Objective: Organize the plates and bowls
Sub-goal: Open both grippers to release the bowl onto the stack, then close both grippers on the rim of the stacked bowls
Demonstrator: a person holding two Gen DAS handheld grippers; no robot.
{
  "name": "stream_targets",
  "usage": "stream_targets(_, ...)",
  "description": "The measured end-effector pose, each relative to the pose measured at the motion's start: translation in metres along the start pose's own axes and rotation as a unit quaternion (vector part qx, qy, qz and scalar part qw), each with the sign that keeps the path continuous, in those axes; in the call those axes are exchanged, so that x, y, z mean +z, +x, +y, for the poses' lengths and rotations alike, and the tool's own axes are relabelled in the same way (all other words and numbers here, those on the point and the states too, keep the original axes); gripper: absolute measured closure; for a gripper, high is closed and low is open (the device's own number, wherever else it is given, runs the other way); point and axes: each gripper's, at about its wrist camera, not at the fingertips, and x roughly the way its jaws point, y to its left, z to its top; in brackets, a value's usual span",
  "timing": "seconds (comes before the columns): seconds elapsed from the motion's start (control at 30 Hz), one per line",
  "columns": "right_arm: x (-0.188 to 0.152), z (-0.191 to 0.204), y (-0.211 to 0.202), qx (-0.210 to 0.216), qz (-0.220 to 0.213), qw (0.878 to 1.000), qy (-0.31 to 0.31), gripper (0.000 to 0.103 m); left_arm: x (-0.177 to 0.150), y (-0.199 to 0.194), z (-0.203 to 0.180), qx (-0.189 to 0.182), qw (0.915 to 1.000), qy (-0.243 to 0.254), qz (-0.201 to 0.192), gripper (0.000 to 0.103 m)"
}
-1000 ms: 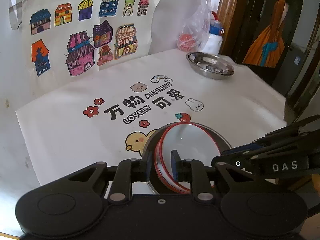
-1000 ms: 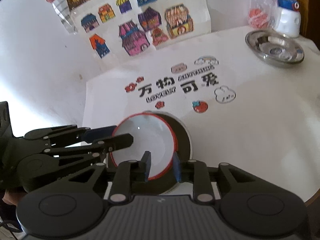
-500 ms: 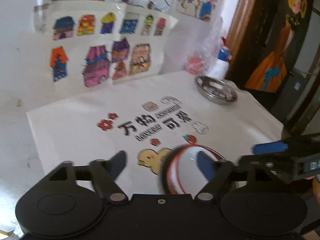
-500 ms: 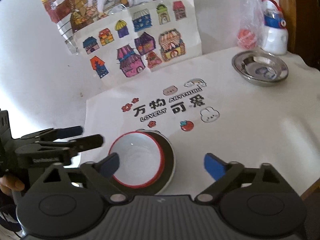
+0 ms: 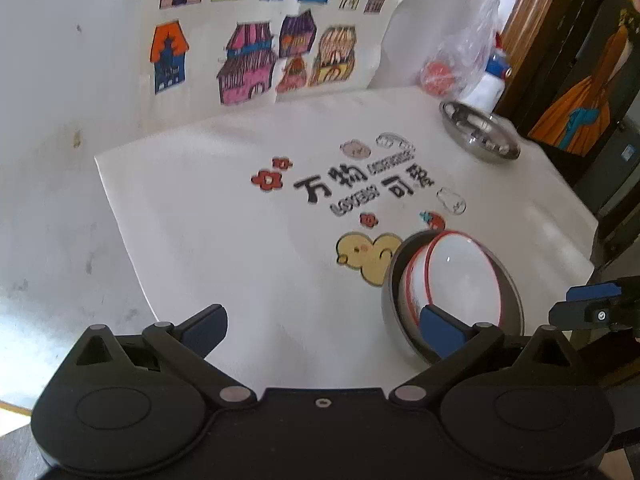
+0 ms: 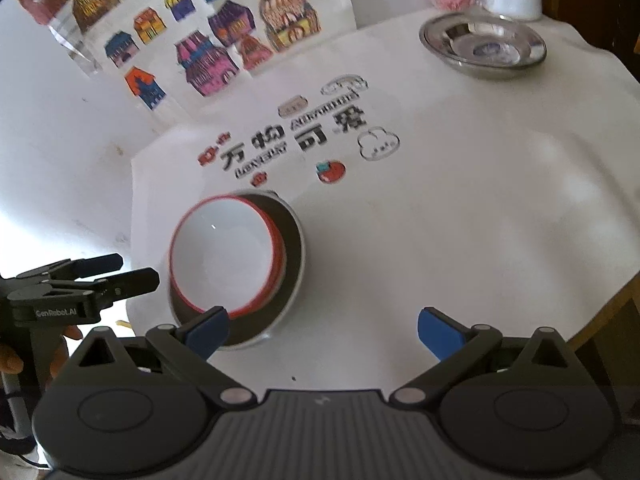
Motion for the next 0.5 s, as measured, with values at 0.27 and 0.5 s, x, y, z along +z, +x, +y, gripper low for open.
stream_targets(0.27,0.008,0.002,0.011,-0.023,0.008,1.000,-0.018,0.000,0.000,0.019,-0.006,0.003,0.9991,0.001,0.042,0.001)
stream_targets(0.5,0.016,0.009,0.022,-0.040,0.007,0.998,-0.047,0.000,0.002,0.032,-0.009,0.007,0.9985,0.005,0.054,0.001)
